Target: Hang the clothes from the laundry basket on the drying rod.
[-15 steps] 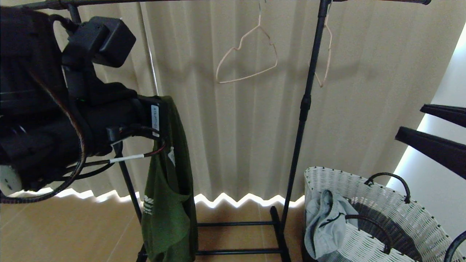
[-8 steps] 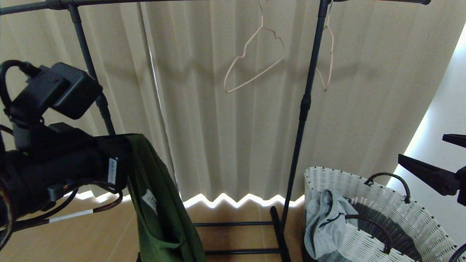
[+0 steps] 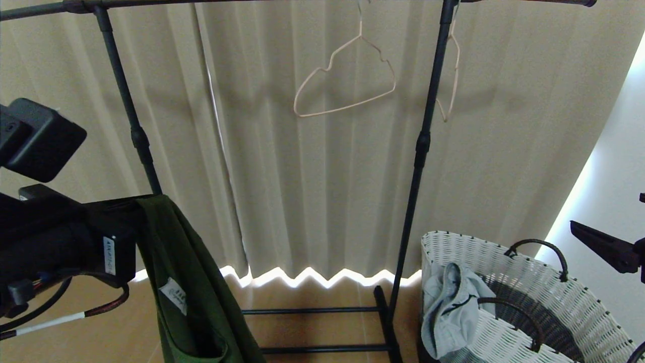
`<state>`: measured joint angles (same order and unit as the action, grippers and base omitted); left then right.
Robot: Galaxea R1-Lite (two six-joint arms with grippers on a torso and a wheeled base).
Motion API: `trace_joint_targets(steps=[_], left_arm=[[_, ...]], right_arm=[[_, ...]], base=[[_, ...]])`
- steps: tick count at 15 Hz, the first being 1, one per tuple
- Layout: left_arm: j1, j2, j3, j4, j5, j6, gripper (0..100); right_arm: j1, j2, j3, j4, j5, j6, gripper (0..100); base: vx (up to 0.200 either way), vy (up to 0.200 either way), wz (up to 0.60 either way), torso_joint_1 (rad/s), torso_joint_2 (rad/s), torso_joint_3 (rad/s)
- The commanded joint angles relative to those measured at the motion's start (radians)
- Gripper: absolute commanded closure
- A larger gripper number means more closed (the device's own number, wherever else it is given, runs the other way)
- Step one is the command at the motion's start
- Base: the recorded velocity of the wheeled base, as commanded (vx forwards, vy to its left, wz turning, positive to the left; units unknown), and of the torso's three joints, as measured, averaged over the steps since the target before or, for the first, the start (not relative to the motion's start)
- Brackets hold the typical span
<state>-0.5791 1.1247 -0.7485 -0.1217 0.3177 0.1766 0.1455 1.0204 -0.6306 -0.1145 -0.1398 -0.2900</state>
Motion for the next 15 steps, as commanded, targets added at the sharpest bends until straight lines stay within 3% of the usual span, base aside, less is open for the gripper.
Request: trace_joint_targets(steps=[1,7,13,15], left_arm=[[0.025,-0.034,0.008,-0.001,-0.015,0.003,100],[0.025,-0.055,0.02,-0.003,-0.022,0.006,100],[0.024,-0.072,0.028,-0.019,-0.022,0.011,100],[0.024,-0.094,0.046,-0.033,-0.026,0.052,100]], right_arm=[[-0.014,0.0,0.006,-0.001,-0.009,-0.001,0],[-0.007,-0.005,-0.006,-0.028,-0.011,-0.008,0],[-0.009,-0.006,0.005,-0.082,-0.009,-0.008,0],[-0.009,-0.006,0.003,-0.082,-0.009,-0.008,0]], base=[[0.0,0.0,0.0,0.0,0.0,0.0],[0.0,0.0,0.0,0.0,0.0,0.0],[0.0,0.0,0.0,0.1,-0.33,-0.259],[0.0,0.0,0.0,0.151,-0.53,-0.29]])
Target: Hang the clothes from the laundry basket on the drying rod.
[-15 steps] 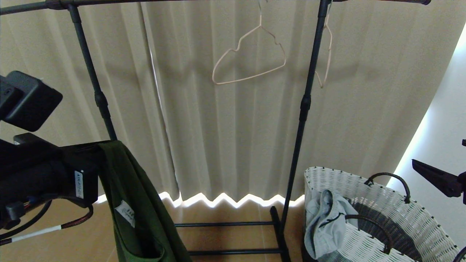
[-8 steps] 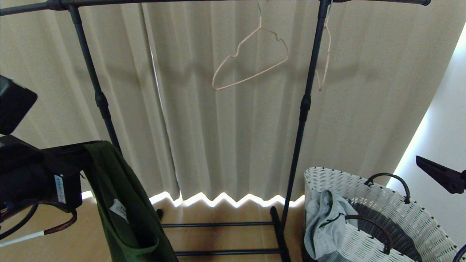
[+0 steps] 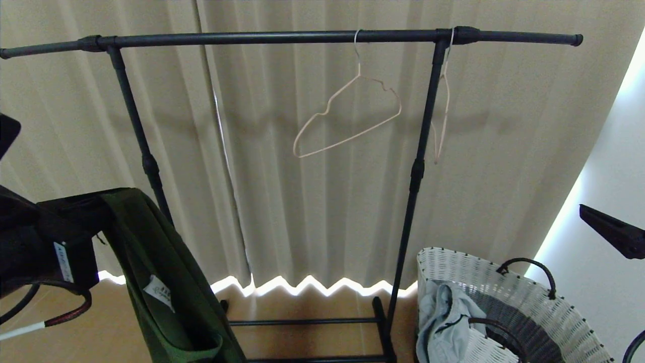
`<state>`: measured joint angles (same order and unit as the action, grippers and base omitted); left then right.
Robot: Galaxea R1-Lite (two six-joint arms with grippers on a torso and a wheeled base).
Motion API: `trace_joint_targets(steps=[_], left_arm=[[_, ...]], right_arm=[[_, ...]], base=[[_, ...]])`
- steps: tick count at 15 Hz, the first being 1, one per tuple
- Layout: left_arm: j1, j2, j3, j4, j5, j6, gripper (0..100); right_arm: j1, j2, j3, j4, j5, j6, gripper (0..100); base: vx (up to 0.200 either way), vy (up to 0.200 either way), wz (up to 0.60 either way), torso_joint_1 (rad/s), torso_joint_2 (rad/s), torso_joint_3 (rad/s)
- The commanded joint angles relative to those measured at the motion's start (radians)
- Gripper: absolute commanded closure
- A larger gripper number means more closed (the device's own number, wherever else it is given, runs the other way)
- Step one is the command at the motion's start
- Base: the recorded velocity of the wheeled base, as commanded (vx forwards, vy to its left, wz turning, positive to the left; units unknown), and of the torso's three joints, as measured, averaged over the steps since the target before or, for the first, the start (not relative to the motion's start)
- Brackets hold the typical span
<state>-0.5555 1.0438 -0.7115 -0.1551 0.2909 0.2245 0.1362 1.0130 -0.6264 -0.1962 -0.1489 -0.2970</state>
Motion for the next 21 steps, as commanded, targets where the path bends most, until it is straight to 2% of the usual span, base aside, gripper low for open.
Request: trace_joint_targets(steps=[1,3,8,11,16,21], left_arm=[[0.002,-0.025,0.029,-0.004,-0.018,0.027,100],[0.002,-0.047,0.055,-0.006,-0.039,0.062,100],[0.019,-0.042,0.056,-0.04,-0.042,0.064,100],[0.022,-0.042,0.056,-0.04,-0.093,0.058,100],[0.023,-0.041,0.055,-0.035,-0.093,0.061,100],[0.023,-0.041,0.055,-0.034,-0.093,0.061,100]], right_arm=[[0.0,0.001,-0.001,0.0,0.0,-0.001,0],[0.0,0.001,-0.003,-0.002,0.0,-0.001,0],[0.0,0.001,-0.006,-0.002,0.0,-0.001,0],[0.0,0.001,-0.001,-0.002,0.0,-0.001,0],[0.0,-0.005,0.002,0.0,0.002,-0.001,0],[0.0,-0.005,0.002,0.0,0.0,-0.001,0]], base=[[0.0,0.0,0.0,0.173,-0.47,-0.281],[0.0,0.0,0.0,0.183,-0.47,-0.286],[0.0,0.0,0.0,0.198,-0.47,-0.282],[0.0,0.0,0.0,0.211,-0.47,-0.274],[0.0,0.0,0.0,0.06,-0.13,-0.072],[0.0,0.2,0.0,0.003,-0.01,0.0]])
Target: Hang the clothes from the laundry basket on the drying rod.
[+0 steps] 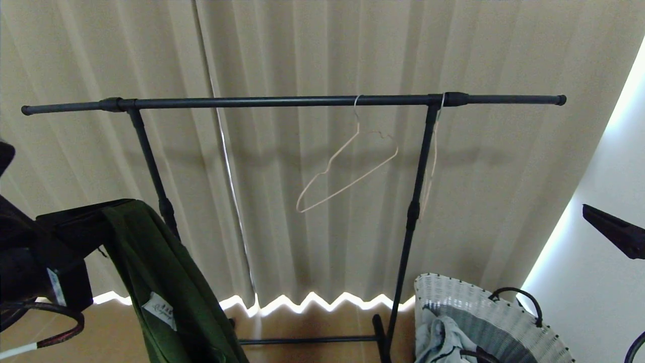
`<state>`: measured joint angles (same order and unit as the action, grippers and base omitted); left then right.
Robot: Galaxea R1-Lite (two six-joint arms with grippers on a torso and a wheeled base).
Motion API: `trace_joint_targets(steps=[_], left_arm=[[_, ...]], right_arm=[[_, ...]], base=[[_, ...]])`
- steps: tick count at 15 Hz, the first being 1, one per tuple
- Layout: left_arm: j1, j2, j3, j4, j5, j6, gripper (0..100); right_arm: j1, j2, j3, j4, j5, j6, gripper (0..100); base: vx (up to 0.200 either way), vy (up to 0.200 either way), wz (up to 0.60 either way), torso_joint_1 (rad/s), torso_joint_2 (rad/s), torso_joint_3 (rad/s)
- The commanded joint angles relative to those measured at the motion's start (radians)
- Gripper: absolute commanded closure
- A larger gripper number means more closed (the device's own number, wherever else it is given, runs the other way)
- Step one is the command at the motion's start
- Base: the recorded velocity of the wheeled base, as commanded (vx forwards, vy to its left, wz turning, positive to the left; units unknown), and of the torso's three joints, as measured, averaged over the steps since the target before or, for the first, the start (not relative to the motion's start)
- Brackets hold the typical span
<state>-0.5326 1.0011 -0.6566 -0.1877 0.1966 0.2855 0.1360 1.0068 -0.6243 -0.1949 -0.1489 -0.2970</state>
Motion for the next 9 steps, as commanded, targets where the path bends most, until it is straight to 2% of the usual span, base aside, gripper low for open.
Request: trace_joint_targets(steps=[1,6,9], left_arm=[[0.0,0.004,0.0,0.001,0.001,0.001,100],[0.0,0.011,0.0,-0.003,0.001,0.001,100],[0.0,0.01,0.005,-0.007,0.001,0.004,100]], right_arm=[[0.001,0.001,0.0,-0.001,0.0,-0.001,0],[-0.001,0.004,0.0,-0.001,0.0,-0.001,0],[-0.001,0.009,0.001,0.0,0.0,-0.001,0]], base=[[0.0,0.2,0.0,0.012,0.0,-0.012],[0.0,0.2,0.0,0.006,0.0,0.001],[0.0,0.0,0.0,0.0,0.0,0.0]])
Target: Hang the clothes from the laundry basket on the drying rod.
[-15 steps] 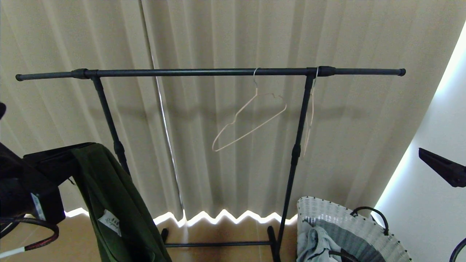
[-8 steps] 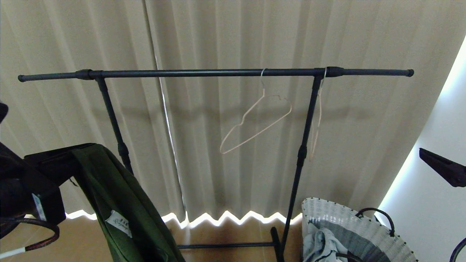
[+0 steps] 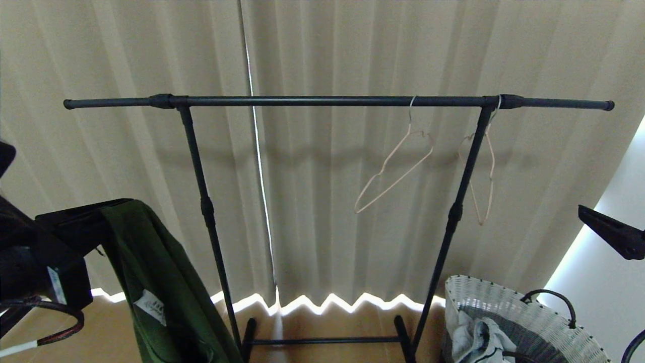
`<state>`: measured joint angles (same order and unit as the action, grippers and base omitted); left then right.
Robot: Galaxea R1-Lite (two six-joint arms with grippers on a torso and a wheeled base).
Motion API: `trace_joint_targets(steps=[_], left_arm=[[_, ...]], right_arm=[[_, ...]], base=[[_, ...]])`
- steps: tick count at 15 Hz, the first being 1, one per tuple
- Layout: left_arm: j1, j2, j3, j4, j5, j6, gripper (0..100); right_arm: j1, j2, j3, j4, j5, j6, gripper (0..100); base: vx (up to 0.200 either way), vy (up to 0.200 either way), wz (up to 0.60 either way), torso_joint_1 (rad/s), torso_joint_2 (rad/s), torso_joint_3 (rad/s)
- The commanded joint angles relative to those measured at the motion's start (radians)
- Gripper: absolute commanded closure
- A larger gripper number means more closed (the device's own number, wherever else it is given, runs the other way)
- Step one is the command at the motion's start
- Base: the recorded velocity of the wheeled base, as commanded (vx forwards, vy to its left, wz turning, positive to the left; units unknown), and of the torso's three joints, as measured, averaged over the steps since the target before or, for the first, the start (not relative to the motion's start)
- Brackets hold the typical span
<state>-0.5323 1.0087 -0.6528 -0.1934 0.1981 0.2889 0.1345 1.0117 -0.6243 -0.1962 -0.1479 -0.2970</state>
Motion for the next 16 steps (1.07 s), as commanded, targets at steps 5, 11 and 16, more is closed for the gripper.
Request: trace_joint_targets(steps=[5,11,16], left_arm=[[0.0,0.004,0.001,-0.001,0.003,-0.002,100],[0.002,0.024,-0.001,0.0,0.006,-0.005,100],[0.002,0.022,0.001,-0.001,0.006,-0.007,100]], right_arm=[[-0.001,0.002,0.006,0.0,-0.001,-0.002,0],[-0.001,0.004,0.006,0.0,-0.002,-0.002,0],[-0.001,0.004,0.005,0.0,-0.002,-0.001,0]], base=[[0.0,0.0,0.0,0.0,0.0,0.0],[0.133,0.0,0.0,0.0,0.0,0.002],[0.2,0.0,0.0,0.007,0.0,0.002]])
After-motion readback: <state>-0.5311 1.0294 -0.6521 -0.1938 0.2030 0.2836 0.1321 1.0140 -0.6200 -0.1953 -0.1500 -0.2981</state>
